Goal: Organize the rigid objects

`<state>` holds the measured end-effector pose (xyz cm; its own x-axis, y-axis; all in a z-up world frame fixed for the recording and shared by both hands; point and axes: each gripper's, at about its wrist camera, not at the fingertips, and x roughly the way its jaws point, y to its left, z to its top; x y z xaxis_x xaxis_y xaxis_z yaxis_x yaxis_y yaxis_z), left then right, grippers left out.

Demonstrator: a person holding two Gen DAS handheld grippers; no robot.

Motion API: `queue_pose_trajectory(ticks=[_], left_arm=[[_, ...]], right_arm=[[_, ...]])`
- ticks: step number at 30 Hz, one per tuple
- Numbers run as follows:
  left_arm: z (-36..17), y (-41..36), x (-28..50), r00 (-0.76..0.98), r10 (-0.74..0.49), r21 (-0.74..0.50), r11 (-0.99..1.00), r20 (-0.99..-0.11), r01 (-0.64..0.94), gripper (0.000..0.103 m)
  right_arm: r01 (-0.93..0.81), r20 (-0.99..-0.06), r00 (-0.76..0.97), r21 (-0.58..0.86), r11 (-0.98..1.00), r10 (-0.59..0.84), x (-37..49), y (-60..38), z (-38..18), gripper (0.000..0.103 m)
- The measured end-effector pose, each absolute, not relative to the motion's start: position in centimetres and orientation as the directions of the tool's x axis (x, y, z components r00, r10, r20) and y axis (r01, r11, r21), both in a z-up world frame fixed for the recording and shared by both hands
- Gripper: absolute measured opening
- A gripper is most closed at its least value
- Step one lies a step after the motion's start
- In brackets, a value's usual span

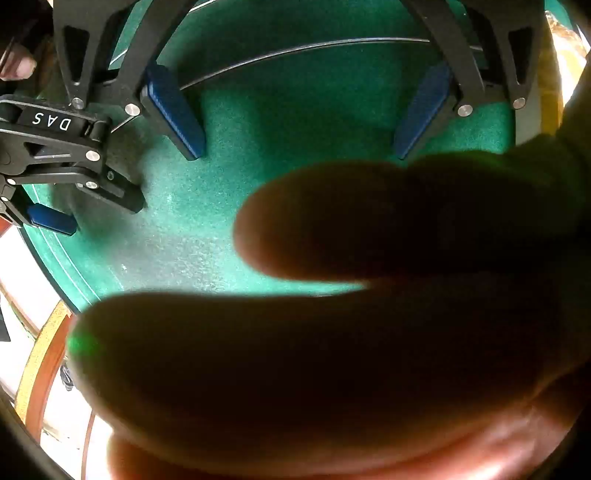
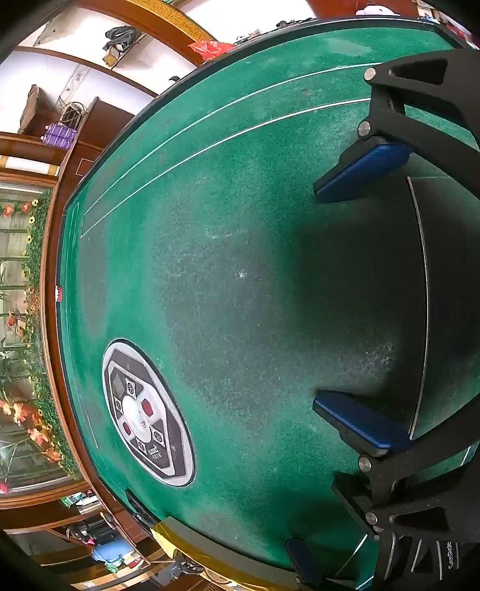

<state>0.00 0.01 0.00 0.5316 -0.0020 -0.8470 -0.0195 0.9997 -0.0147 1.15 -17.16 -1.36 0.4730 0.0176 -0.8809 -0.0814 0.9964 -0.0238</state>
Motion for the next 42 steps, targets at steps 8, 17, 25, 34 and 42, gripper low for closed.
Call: queue_pose_trajectory(ticks=[8, 17, 25, 34, 42], left_arm=[[0.0, 0.0, 0.0, 0.533, -0.002, -0.014, 1.000, -0.846, -0.018, 0.103], [0.8, 0.8, 0.0, 0.535, -0.009, -0.015, 1.000, -0.845, -0.007, 0.103], [0.9, 0.9, 0.0, 0.536, -0.008, -0.015, 1.000, -0.844, -0.008, 0.103], [0.4, 1.3, 0.3, 0.538, -0.010, -0.015, 1.000, -0.843, -0.006, 0.103], [0.0, 1.6, 1.2, 0.591, -0.033, -0.016, 0.999, -0.806, 0.034, 0.103]], right_arm=[[-0.081, -0.882, 0.472, -0.023, 0.996, 0.018, 1.1, -17.2, -1.4, 0.103], [-0.081, -0.882, 0.472, -0.023, 0.996, 0.018, 1.1, -17.2, -1.4, 0.103], [-0.081, -0.882, 0.472, -0.023, 0.996, 0.018, 1.1, -17.2, -1.4, 0.103], [-0.081, -0.882, 0.472, -0.023, 0.996, 0.018, 1.1, -17.1, -1.3, 0.103], [-0.077, -0.881, 0.472, -0.023, 0.997, 0.016, 1.2, -17.2, -1.3, 0.103]])
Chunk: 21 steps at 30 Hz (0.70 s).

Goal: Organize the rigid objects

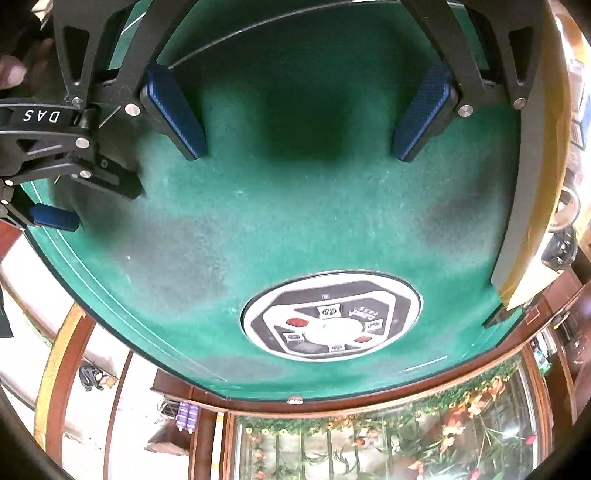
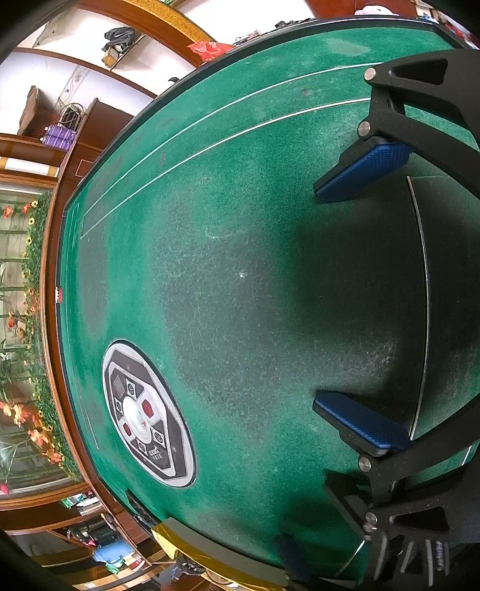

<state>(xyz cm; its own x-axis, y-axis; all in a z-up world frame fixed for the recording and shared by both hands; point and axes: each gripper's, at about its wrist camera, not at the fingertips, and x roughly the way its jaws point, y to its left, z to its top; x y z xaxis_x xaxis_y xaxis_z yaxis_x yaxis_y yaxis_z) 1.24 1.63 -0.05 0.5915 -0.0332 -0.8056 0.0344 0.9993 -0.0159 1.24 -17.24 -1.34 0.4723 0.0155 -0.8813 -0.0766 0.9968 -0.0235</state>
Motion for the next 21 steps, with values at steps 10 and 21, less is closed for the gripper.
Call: queue_pose_trajectory(ticks=[10, 21], left_arm=[[-0.39, 0.80, 1.32, 0.591, -0.030, -0.012, 0.999, -0.806, 0.034, 0.103], [-0.38, 0.92, 1.39, 0.591, -0.031, -0.013, 0.999, -0.806, 0.035, 0.103]], right_arm=[[-0.077, -0.881, 0.472, -0.024, 0.997, 0.015, 1.16, -17.16, -1.31, 0.103], [-0.077, -0.881, 0.472, -0.023, 0.997, 0.016, 1.14, -17.15, -1.29, 0.103]])
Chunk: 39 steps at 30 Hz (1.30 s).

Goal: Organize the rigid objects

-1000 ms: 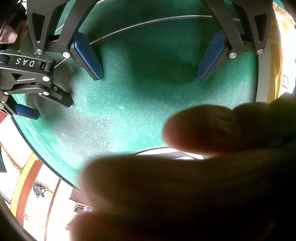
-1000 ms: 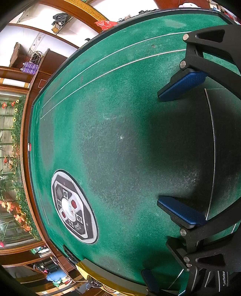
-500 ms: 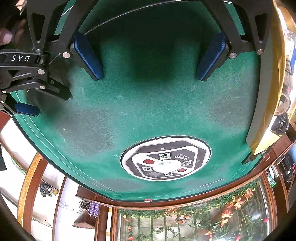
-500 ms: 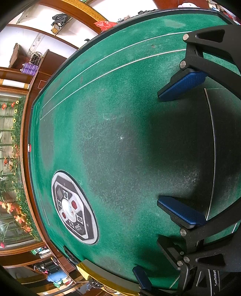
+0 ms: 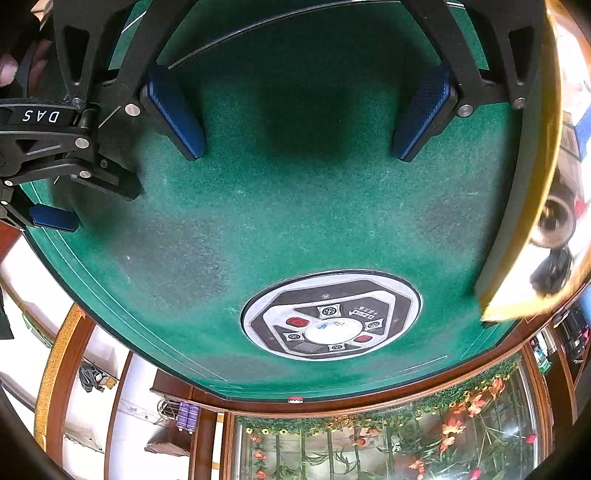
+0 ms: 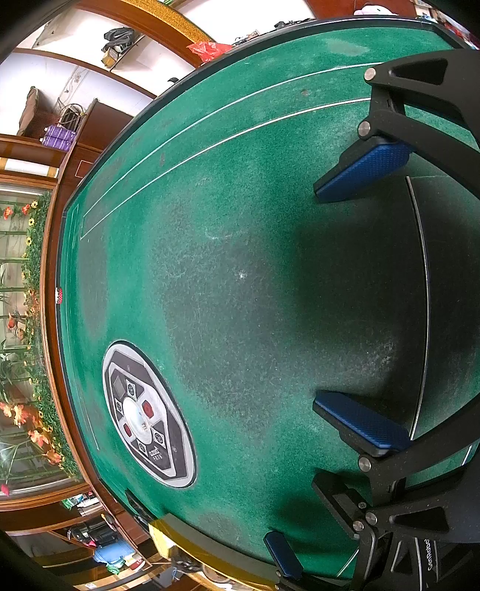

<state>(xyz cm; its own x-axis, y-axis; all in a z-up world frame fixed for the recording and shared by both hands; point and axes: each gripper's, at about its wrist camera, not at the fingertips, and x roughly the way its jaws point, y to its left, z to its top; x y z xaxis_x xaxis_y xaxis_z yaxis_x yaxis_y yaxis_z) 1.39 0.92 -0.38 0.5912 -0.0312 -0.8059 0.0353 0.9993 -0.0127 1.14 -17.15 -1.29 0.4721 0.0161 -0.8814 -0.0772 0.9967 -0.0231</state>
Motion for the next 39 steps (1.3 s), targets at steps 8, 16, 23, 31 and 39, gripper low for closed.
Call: queue_pose_trajectory(ticks=[8, 16, 23, 31, 39], left_arm=[[-0.38, 0.95, 1.44, 0.591, -0.032, -0.013, 0.999, -0.806, 0.036, 0.103], [-0.48, 0.79, 1.51, 0.591, -0.032, -0.014, 0.999, -0.806, 0.036, 0.103], [-0.52, 0.59, 1.64, 0.590, -0.032, -0.014, 0.999, -0.807, 0.036, 0.103], [-0.49, 0.42, 1.55, 0.590, -0.032, -0.014, 0.999, -0.807, 0.035, 0.103], [-0.58, 0.20, 1.31, 0.592, -0.031, -0.016, 0.999, -0.805, 0.031, 0.103]], right_arm=[[-0.077, -0.881, 0.472, -0.024, 0.997, 0.016, 1.09, -17.20, -1.27, 0.103], [-0.077, -0.881, 0.472, -0.024, 0.997, 0.016, 1.14, -17.18, -1.30, 0.103], [-0.077, -0.881, 0.472, -0.024, 0.997, 0.016, 1.03, -17.28, -1.28, 0.103], [-0.077, -0.882, 0.472, -0.024, 0.997, 0.015, 1.00, -17.22, -1.39, 0.103], [-0.076, -0.881, 0.472, -0.024, 0.997, 0.015, 0.83, -17.31, -1.34, 0.103]])
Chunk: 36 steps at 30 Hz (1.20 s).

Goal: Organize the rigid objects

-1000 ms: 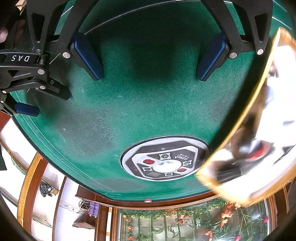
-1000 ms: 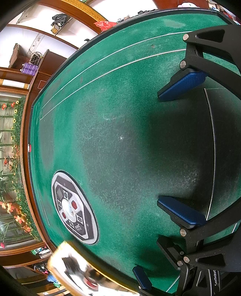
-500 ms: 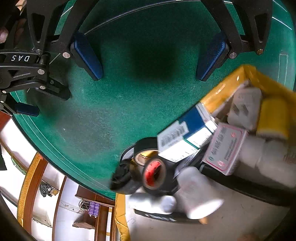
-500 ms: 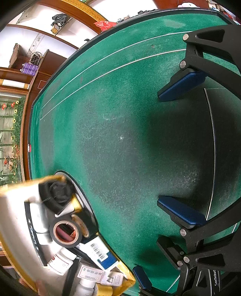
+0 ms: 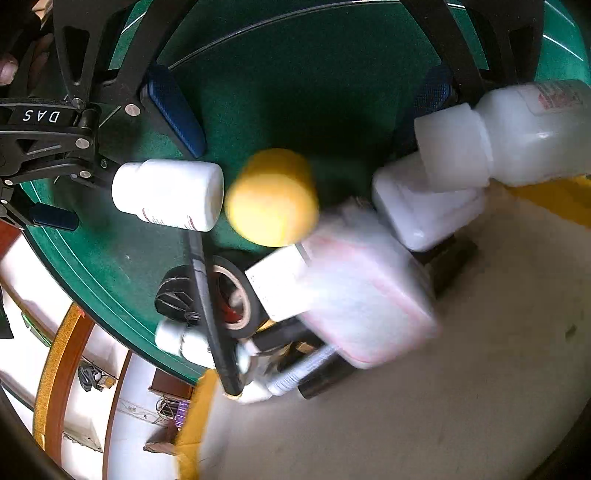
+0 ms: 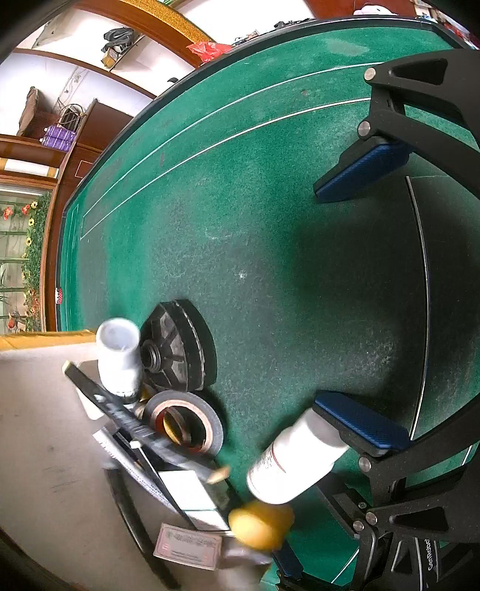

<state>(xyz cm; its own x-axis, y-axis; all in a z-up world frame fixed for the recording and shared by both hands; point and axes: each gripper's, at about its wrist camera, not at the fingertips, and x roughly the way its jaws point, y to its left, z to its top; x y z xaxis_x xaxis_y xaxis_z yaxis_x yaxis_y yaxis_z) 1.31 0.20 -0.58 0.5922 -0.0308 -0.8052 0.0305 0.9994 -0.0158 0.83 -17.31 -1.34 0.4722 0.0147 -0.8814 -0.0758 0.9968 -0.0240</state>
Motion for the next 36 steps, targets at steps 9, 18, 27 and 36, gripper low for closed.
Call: queue_pose_trajectory(ticks=[9, 18, 27, 36], left_arm=[[-0.62, 0.20, 1.16, 0.593, -0.032, -0.017, 0.999, -0.805, 0.031, 0.103], [-0.51, 0.14, 1.14, 0.591, -0.033, -0.017, 0.999, -0.806, 0.032, 0.103], [-0.69, 0.25, 1.41, 0.589, -0.034, -0.018, 0.999, -0.808, 0.032, 0.103], [-0.74, 0.23, 1.41, 0.590, -0.034, -0.018, 0.999, -0.806, 0.033, 0.103]], right_arm=[[-0.075, -0.881, 0.473, -0.023, 0.997, 0.015, 0.94, -17.28, -1.26, 0.103], [-0.073, -0.881, 0.472, -0.023, 0.997, 0.014, 0.98, -17.25, -1.35, 0.103], [-0.063, -0.879, 0.477, -0.024, 0.998, 0.009, 1.15, -17.08, -1.22, 0.103], [-0.050, -0.878, 0.479, -0.023, 0.998, 0.004, 1.69, -17.00, -1.52, 0.103]])
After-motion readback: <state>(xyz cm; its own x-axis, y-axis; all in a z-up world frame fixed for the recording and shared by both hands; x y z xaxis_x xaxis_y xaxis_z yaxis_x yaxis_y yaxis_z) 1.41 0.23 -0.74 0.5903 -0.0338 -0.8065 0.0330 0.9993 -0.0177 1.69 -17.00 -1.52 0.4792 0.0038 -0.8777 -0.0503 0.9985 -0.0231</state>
